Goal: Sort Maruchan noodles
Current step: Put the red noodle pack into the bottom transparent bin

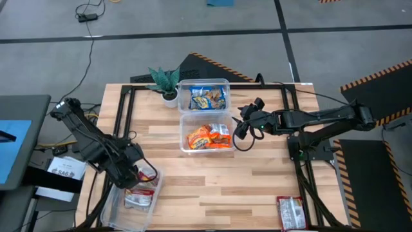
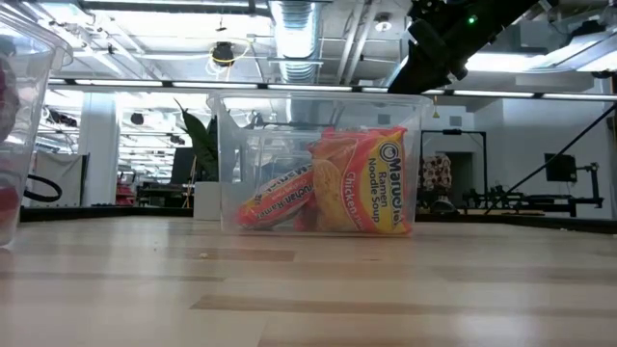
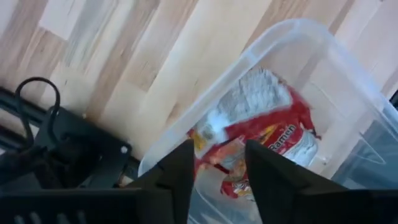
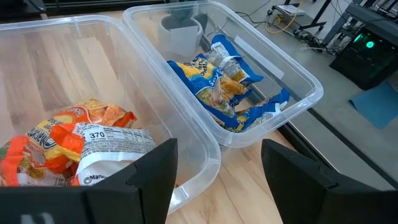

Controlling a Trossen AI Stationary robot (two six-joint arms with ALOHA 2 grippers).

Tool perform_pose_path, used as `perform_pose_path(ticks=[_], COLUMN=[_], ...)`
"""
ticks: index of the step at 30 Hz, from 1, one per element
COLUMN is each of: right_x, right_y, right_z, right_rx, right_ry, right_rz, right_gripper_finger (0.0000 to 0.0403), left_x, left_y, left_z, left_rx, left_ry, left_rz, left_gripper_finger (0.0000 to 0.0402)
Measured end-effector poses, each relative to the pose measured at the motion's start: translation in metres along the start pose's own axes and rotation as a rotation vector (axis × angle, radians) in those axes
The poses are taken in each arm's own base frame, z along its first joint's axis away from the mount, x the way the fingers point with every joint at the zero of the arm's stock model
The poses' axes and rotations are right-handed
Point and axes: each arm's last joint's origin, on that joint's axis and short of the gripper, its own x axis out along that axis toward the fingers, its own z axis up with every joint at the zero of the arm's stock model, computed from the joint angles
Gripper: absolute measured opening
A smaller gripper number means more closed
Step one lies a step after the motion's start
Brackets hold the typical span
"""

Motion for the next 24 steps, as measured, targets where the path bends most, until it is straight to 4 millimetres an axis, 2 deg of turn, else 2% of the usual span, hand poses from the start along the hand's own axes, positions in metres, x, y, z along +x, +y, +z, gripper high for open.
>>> perform_pose_path(ticks=[3,7,15,19,24], right_x=[0.000,0.000,0.000,0.000,0.000], right_y=[0.000,0.000,0.000,0.000,0.000], right_z=[0.000,0.000,0.000,0.000,0.000], right_rx=[0.001,0.001,0.001,0.002,0.001], right_ry=[0.000,0.000,-0.001,-0.001,-0.002], right_rz=[0.000,0.000,0.000,0.000,0.000], right_gripper_finger=[0.0255,0.0255,0.0255,0.0255,0.0255], left_x=[0.000,-0.001,0.000,0.015,0.045], left_y=[0.000,0.000,0.007,0.021,0.055], left_z=[0.001,0.005,0.026,0.045,0.070], left_rx=[0.030,0.138,0.361,0.411,0.452], left_ry=[-0.026,-0.177,-0.559,-0.652,-0.807], left_rz=[0.007,0.046,0.210,0.108,-0.060], left_gripper_finger=[0.0156,0.0182,0.0189,0.0188,0.0188])
